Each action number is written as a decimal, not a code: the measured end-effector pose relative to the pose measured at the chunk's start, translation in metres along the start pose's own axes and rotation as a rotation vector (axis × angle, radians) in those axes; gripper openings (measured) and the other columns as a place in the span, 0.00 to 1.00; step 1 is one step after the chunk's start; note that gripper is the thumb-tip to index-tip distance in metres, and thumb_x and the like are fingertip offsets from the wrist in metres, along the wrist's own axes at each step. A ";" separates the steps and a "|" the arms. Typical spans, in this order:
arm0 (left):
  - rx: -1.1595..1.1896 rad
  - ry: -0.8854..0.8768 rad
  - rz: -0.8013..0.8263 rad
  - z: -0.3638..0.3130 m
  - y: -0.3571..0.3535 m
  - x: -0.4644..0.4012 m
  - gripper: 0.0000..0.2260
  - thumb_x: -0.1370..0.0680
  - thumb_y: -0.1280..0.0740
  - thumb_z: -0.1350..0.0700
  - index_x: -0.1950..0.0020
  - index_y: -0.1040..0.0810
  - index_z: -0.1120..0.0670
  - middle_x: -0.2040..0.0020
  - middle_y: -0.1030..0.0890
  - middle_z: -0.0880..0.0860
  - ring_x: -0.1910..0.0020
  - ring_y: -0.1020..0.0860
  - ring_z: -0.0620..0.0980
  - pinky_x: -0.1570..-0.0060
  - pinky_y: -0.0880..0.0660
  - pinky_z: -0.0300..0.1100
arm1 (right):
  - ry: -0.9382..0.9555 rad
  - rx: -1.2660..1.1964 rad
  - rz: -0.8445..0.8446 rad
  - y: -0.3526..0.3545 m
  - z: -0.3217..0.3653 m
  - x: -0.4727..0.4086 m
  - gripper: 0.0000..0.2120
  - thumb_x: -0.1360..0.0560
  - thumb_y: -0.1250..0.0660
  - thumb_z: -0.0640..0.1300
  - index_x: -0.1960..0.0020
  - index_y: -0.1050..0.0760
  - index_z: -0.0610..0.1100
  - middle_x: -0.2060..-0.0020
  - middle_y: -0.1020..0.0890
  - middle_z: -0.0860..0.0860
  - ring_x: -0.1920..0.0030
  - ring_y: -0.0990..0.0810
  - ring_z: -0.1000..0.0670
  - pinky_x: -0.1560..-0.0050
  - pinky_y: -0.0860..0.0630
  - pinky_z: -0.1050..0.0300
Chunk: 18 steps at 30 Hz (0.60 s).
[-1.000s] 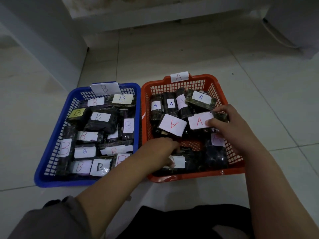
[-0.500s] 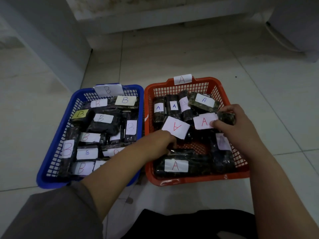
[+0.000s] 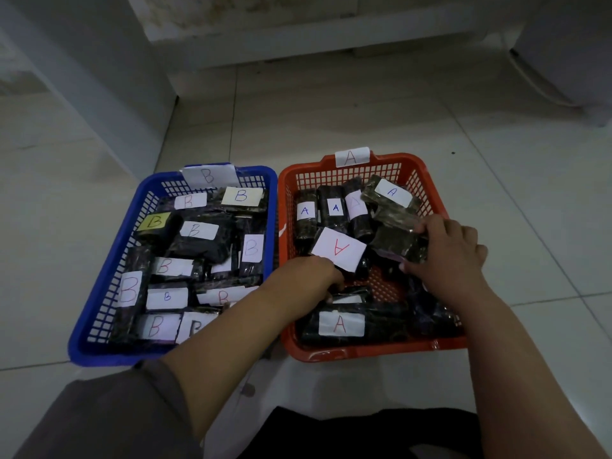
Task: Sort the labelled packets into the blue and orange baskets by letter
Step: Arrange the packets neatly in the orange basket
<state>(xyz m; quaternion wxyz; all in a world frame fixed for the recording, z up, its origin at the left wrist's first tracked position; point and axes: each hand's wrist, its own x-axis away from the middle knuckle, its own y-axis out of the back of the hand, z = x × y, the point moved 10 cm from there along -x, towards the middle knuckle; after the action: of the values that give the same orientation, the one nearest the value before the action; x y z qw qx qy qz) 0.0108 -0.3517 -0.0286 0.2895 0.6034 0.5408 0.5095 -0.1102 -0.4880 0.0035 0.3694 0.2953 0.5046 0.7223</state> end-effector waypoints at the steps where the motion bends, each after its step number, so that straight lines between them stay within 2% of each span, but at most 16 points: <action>1: -0.014 -0.002 -0.014 -0.001 0.001 0.000 0.13 0.27 0.32 0.61 0.44 0.20 0.51 0.48 0.20 0.52 0.50 0.22 0.51 0.53 0.24 0.47 | 0.001 0.013 0.011 -0.002 -0.001 0.000 0.27 0.35 0.24 0.50 0.42 0.34 0.50 0.35 0.33 0.45 0.37 0.37 0.42 0.42 0.39 0.47; 4: -0.039 0.017 -0.020 0.003 0.000 0.002 0.10 0.27 0.30 0.60 0.47 0.20 0.54 0.49 0.21 0.53 0.52 0.22 0.53 0.55 0.24 0.48 | 0.025 0.058 0.026 -0.006 0.006 0.003 0.28 0.37 0.23 0.49 0.42 0.32 0.50 0.31 0.39 0.46 0.36 0.40 0.42 0.41 0.40 0.47; 9: -0.082 0.013 -0.018 0.003 0.001 0.006 0.09 0.26 0.31 0.58 0.46 0.21 0.55 0.48 0.22 0.53 0.51 0.23 0.53 0.54 0.23 0.49 | 0.024 0.120 0.038 -0.005 0.012 0.009 0.32 0.37 0.23 0.52 0.38 0.32 0.49 0.28 0.43 0.45 0.32 0.44 0.41 0.37 0.43 0.44; 11: -0.094 0.010 -0.011 0.001 0.003 0.007 0.08 0.26 0.31 0.58 0.47 0.21 0.54 0.48 0.22 0.53 0.51 0.23 0.53 0.54 0.23 0.48 | 0.050 0.089 0.006 0.007 0.018 0.018 0.31 0.37 0.23 0.54 0.38 0.32 0.51 0.31 0.41 0.46 0.32 0.43 0.42 0.36 0.42 0.45; 12: -0.097 0.012 -0.006 0.001 0.003 0.007 0.08 0.25 0.32 0.58 0.47 0.21 0.54 0.48 0.22 0.53 0.51 0.23 0.53 0.54 0.23 0.48 | 0.094 0.032 0.002 0.012 0.026 0.024 0.28 0.36 0.24 0.53 0.40 0.30 0.51 0.34 0.36 0.48 0.34 0.40 0.44 0.38 0.40 0.47; 13: -0.097 0.014 -0.007 0.002 0.003 0.007 0.08 0.25 0.32 0.58 0.47 0.21 0.54 0.49 0.21 0.53 0.51 0.22 0.53 0.54 0.23 0.48 | 0.150 -0.059 0.042 0.012 0.036 0.032 0.23 0.34 0.24 0.52 0.43 0.28 0.51 0.39 0.31 0.50 0.37 0.35 0.46 0.41 0.36 0.51; 15: -0.103 0.012 -0.032 0.003 0.005 0.007 0.08 0.25 0.34 0.60 0.48 0.20 0.54 0.50 0.21 0.54 0.53 0.22 0.54 0.56 0.23 0.48 | 0.234 -0.180 0.266 -0.008 0.055 0.051 0.15 0.32 0.26 0.48 0.46 0.24 0.51 0.50 0.23 0.53 0.44 0.25 0.50 0.50 0.31 0.60; 16: -0.112 0.012 -0.038 0.003 0.005 0.006 0.08 0.25 0.35 0.60 0.48 0.19 0.54 0.51 0.20 0.54 0.54 0.21 0.54 0.56 0.22 0.49 | 0.255 -0.151 0.382 -0.023 0.062 0.061 0.15 0.31 0.27 0.47 0.45 0.22 0.51 0.50 0.21 0.53 0.46 0.24 0.50 0.50 0.29 0.60; 18: -0.126 0.022 -0.018 0.005 0.003 0.005 0.08 0.25 0.35 0.60 0.47 0.19 0.54 0.51 0.20 0.54 0.54 0.21 0.54 0.56 0.22 0.49 | 0.264 -0.015 0.499 -0.046 0.066 0.067 0.18 0.29 0.28 0.48 0.40 0.23 0.52 0.44 0.21 0.50 0.42 0.24 0.49 0.43 0.28 0.57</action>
<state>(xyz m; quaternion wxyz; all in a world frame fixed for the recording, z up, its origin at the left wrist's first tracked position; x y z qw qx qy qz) 0.0163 -0.3472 -0.0260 0.3256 0.5735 0.5161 0.5466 -0.0838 -0.3884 -0.0155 0.1137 0.3110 0.4545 0.8269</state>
